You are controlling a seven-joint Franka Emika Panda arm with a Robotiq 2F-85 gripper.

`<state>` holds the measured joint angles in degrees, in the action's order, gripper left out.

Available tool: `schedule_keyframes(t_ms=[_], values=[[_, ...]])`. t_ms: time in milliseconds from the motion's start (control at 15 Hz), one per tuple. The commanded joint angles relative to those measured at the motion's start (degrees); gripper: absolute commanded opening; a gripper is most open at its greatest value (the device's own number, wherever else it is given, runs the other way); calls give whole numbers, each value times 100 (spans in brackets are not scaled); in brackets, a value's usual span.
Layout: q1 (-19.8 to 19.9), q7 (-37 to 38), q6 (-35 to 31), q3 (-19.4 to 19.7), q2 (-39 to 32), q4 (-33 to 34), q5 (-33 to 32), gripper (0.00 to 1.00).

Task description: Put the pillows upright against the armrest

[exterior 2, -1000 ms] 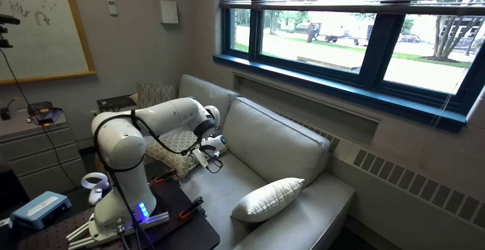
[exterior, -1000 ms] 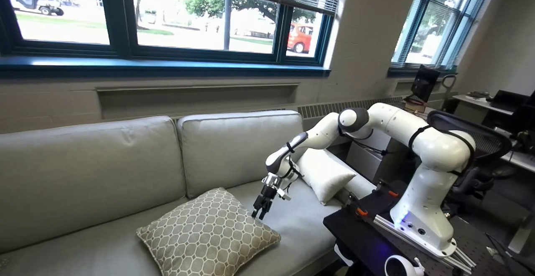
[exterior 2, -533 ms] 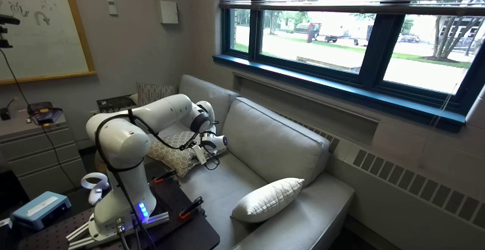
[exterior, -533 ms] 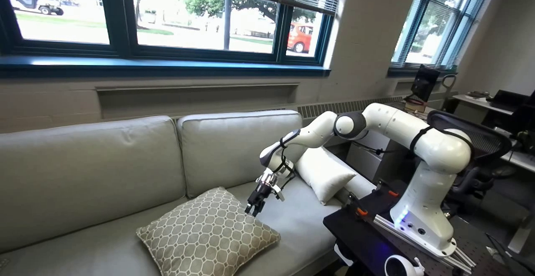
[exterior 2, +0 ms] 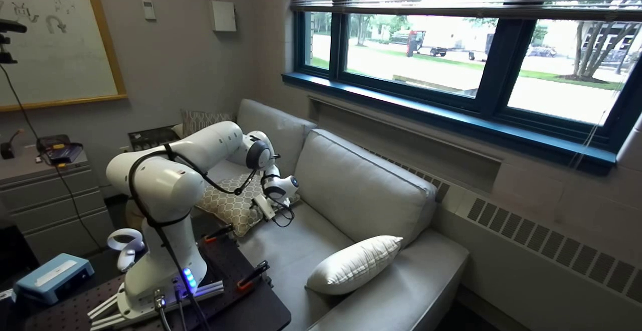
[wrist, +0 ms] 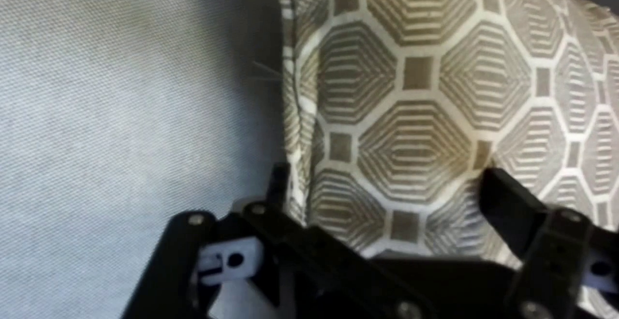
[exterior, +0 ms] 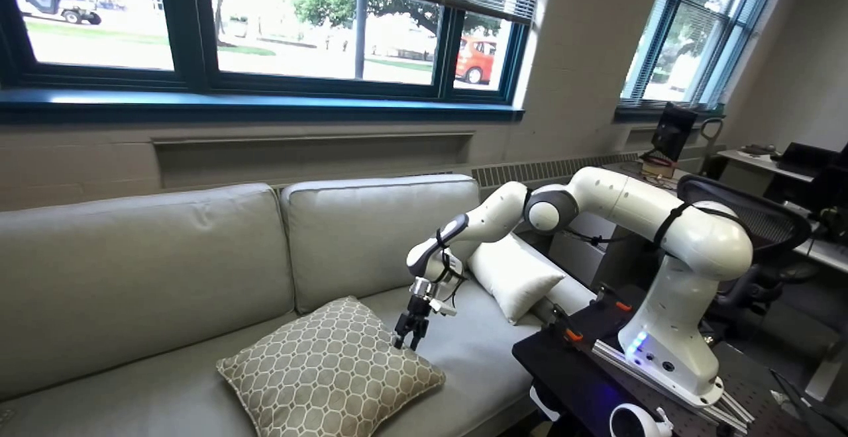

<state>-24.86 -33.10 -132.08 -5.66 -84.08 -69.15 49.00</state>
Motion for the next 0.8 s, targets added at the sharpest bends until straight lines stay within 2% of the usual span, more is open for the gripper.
schedule_keyframes(t_ms=[0,67,733], values=[[311,674,-273,-411,0,-49,-845,100],[-26,503,2,2,0,64,-287,100],[-240,445,949,34,2,174,-93,100]])
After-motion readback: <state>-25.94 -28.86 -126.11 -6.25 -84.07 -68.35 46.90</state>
